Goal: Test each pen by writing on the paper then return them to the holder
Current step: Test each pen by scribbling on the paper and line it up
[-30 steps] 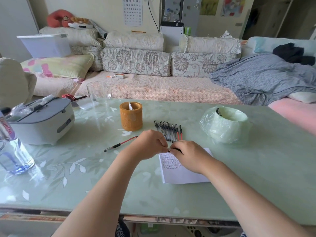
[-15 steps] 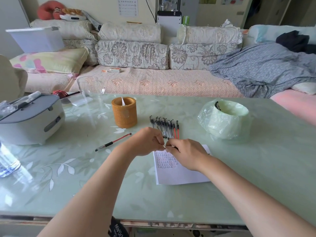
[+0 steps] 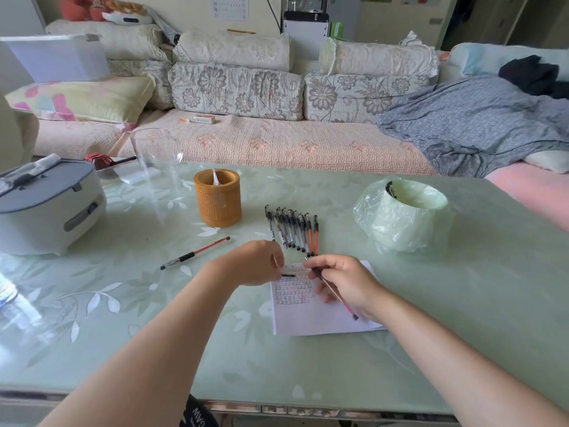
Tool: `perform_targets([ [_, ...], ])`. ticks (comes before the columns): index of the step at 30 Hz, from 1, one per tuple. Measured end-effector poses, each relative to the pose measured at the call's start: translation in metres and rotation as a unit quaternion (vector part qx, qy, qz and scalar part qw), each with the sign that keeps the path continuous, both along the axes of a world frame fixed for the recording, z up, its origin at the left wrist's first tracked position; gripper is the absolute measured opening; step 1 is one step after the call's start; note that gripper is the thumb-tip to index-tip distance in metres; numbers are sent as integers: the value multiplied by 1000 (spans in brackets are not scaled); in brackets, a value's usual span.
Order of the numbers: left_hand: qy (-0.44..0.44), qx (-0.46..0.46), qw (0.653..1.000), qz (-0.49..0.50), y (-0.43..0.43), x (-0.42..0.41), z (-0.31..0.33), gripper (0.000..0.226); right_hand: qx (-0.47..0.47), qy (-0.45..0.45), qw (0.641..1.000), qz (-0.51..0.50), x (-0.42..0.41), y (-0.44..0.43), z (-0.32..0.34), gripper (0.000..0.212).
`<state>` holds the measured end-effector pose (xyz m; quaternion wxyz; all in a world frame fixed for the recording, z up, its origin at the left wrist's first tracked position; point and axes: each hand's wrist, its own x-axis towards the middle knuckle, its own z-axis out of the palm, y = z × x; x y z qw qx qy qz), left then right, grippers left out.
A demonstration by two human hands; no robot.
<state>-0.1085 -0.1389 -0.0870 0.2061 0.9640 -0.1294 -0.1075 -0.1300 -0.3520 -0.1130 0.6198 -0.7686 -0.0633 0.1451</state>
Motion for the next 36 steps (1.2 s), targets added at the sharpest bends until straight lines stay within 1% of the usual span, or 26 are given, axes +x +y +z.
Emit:
perform_targets([
  [2,1,7,1000,-12,-3,0,1,21,38,14,999,11,0,-5,-1,56],
  [3,2,9,1000,-16,-4,0,1,21,45,4,999,19,0,-7,-2,55],
  [5,5,14,1000,-26,-6,1,-1,19,67,-9,997,29,-2,-9,-5,44],
  [8,2,10,999,-41,-9,1,-6,21,71,-10,997,15,-5,-7,-7,15],
  [9,-1,8,999,-44,-10,1,-7,23,59,-9,998,18,-5,-6,-7,14],
  [12,-11,6,998,-56,-15,1,-9,25,15,-14,999,33,-6,-3,-6,14],
  [14,-15,3,998,-58,-18,1,-10,25,-15,-25,999,30,-9,-1,-6,18],
  [17,-17,-2,998,-54,-22,3,-13,26,-30,-38,999,23,-10,-1,-5,22],
  [22,-4,-7,999,-43,-25,5,-19,33,-77,-61,995,29,-4,-10,-10,18],
  [27,-10,-3,999,-32,-28,7,-21,39,-81,-86,992,46,-5,-10,-14,19],
  [32,-23,4,999,-28,-34,8,-20,45,-94,-111,988,51,-2,-9,-19,29],
  [36,-17,7,1000,-21,-35,8,-21,47,-103,-142,983,51,-1,-10,-21,19],
])
